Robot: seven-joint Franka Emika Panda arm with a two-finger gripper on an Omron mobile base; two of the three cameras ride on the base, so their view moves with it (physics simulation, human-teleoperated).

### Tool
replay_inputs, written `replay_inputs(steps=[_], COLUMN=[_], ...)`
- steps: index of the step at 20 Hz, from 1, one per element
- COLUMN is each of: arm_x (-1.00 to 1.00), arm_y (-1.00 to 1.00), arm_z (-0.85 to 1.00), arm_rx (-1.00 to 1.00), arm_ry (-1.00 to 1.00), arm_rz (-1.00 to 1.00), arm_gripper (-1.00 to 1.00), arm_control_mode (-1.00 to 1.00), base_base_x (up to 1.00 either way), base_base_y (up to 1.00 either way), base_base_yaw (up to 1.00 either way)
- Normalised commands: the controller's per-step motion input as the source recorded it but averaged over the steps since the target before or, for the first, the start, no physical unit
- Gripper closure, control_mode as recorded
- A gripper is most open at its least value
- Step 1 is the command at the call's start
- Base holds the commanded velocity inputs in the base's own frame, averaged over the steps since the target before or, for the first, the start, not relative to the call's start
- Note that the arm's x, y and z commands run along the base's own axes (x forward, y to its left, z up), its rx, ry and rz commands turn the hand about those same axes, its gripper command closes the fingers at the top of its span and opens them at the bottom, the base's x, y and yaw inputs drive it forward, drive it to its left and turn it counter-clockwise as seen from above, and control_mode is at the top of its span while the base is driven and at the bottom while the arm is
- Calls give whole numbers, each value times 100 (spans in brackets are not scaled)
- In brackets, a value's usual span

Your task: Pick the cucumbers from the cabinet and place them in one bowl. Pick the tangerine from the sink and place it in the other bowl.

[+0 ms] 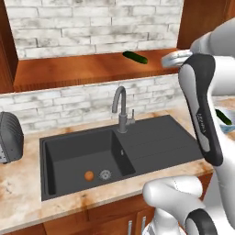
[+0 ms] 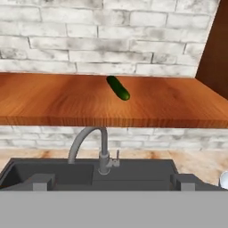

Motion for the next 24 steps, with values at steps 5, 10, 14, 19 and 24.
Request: replay_inputs(steps=[5, 10, 14, 19, 24], arm_x=[76, 76, 59, 72, 70], arm_y=[0, 0, 1, 3, 8], arm_z=[0, -9, -6, -7, -12], arm_rx=[0, 0, 0, -2, -1], arm_ry=[3, 0, 1, 4, 1], arm_rz=[0, 0, 0, 0, 0], arm_gripper=[-100, -100, -100, -100, -100], arm_control_mode=[-100, -100, -100, -100, -100], base_base_x=[0, 0, 0, 0, 0], base_base_y=[0, 0, 0, 0, 0], base_base_yaw=[0, 0, 0, 0, 0])
